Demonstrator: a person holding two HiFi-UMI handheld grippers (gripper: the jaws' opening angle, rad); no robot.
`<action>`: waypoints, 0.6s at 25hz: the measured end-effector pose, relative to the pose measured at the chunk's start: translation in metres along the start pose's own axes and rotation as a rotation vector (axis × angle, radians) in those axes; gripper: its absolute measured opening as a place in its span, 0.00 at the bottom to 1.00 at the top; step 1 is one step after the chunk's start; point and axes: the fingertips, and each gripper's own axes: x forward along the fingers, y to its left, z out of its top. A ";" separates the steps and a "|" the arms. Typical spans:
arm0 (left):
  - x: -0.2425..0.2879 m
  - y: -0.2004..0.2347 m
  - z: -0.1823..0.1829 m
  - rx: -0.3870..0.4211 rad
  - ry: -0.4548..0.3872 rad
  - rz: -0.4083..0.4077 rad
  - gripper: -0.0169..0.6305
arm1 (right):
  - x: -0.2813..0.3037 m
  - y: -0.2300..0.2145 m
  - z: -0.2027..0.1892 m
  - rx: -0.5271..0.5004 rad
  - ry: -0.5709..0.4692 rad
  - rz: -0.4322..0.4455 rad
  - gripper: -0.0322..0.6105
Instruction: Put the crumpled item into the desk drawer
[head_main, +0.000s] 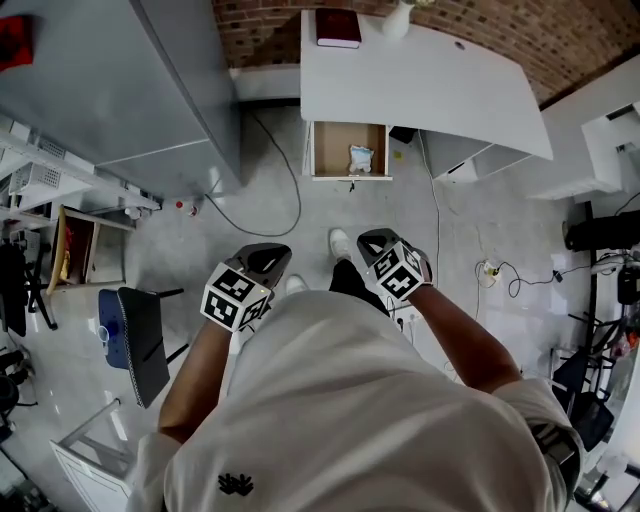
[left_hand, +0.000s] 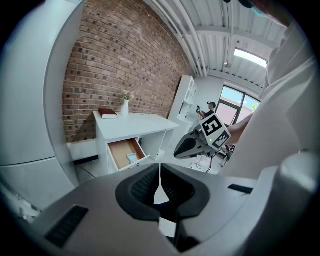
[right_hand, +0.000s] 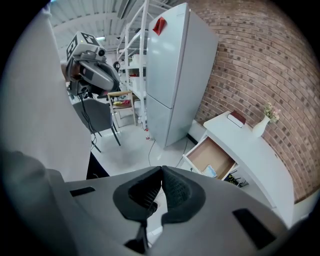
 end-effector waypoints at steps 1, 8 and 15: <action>-0.001 -0.002 -0.001 0.000 0.001 -0.003 0.07 | -0.002 0.003 0.002 -0.001 -0.004 0.002 0.10; -0.002 -0.006 0.001 0.001 0.002 -0.007 0.07 | -0.015 0.009 0.010 0.003 -0.029 0.015 0.10; 0.000 -0.007 0.007 0.010 0.008 -0.013 0.07 | -0.020 0.008 0.019 0.007 -0.050 0.017 0.10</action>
